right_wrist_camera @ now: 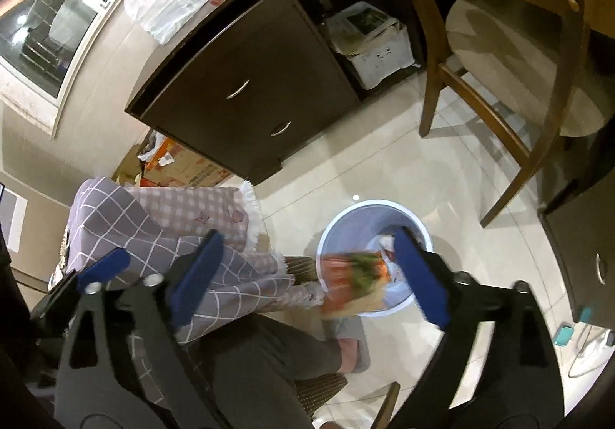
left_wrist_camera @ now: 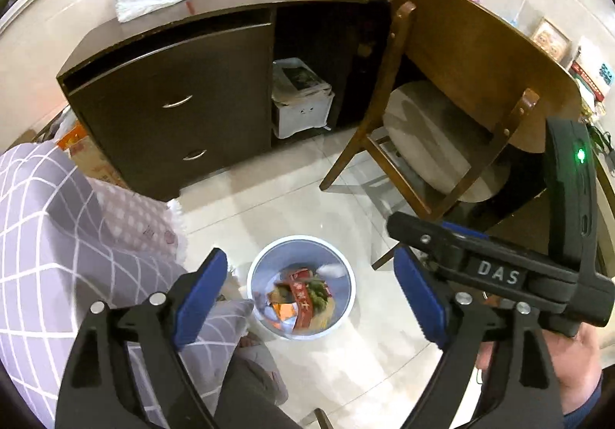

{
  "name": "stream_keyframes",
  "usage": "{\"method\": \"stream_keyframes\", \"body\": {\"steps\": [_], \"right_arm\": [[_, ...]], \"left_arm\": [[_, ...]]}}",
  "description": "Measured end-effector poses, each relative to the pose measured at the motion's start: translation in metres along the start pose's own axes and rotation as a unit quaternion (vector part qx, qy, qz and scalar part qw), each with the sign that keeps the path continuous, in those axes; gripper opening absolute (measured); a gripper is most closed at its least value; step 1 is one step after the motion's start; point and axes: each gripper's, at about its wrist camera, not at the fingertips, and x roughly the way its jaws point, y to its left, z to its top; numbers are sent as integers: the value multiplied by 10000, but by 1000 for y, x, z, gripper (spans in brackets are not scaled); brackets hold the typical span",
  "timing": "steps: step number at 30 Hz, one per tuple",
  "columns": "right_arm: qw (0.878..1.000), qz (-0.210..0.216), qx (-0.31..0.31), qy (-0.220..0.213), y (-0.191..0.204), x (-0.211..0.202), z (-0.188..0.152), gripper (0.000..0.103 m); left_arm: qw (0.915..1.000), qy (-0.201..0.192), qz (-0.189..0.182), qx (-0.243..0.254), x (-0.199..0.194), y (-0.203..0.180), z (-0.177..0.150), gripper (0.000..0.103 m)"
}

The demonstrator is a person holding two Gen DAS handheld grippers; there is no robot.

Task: Collect trash
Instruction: 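Carry the bottle and box to the wastebasket and open both tools, then move both tools back over the table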

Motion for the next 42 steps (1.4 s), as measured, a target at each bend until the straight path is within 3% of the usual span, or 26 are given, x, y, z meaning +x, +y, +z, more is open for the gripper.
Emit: {"method": "stream_keyframes", "body": {"steps": [11, 24, 34, 42], "right_arm": [[9996, -31, -72, -282, 20, -32, -1, 97], [9925, 455, -833, -777, 109, -89, 1, 97], [9804, 785, -1680, -666, 193, -91, -22, 97], [9615, 1090, -2510, -269, 264, -79, -64, 97]], "left_arm": [[9978, -613, 196, -143, -57, 13, 3, 93], [9867, -1456, 627, -360, -145, 50, -11, 94], [9731, -1821, 1124, -856, -204, 104, -44, 95], [9575, -1918, 1611, -1426, -241, 161, -97, 96]]}}
